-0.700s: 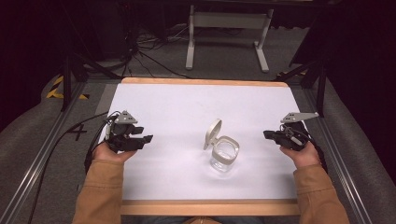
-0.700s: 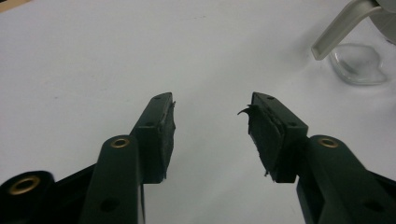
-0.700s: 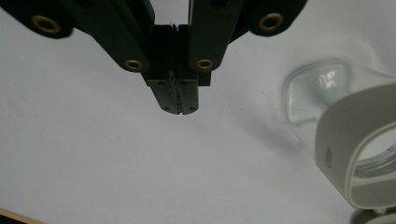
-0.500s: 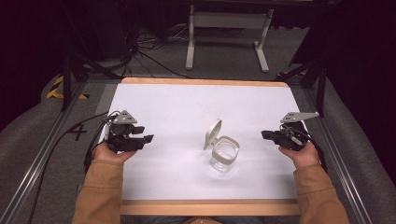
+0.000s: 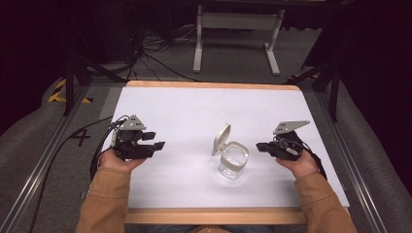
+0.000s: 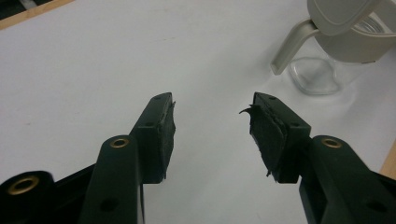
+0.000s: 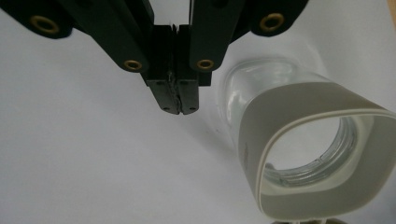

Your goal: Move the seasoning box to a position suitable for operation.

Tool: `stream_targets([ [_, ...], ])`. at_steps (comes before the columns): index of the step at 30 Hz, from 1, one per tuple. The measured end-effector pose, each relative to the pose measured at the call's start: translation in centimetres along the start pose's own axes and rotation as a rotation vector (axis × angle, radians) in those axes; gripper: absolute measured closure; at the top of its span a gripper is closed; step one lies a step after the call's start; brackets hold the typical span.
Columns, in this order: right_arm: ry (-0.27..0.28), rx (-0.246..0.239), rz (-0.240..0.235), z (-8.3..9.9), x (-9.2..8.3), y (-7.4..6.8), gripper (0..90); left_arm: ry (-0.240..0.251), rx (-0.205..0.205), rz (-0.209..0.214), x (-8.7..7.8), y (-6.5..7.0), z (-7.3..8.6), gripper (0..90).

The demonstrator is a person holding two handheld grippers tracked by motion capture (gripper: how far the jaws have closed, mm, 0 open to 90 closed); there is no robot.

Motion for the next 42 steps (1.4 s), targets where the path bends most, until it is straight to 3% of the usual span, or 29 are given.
stream_targets([
  [3, -0.017, -0.007, -0.013, 0.1, 0.8, -0.1, 89.0, -0.003, 0.016, 0.005, -0.1, 0.2, -0.1, 49.7],
  [17, -0.062, -0.032, -0.053, 0.2, 3.1, -0.8, 88.3, 0.008, 0.009, 0.013, -0.3, 0.6, -0.2, 49.2],
  [42, -0.084, -0.053, -0.093, 0.5, 3.2, -1.7, 89.4, 0.001, 0.005, 0.03, 0.1, 0.9, -0.5, 49.1],
])
Point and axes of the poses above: each handheld gripper's, and its own axes: x roughly forward along the jaws, z roughly out of its underside, y roughly to its right, the point moved 6 cm from there along x, roughly forward along the jaws, and after that the axes turned 14 degrees about -z, right-handed, at the moved point
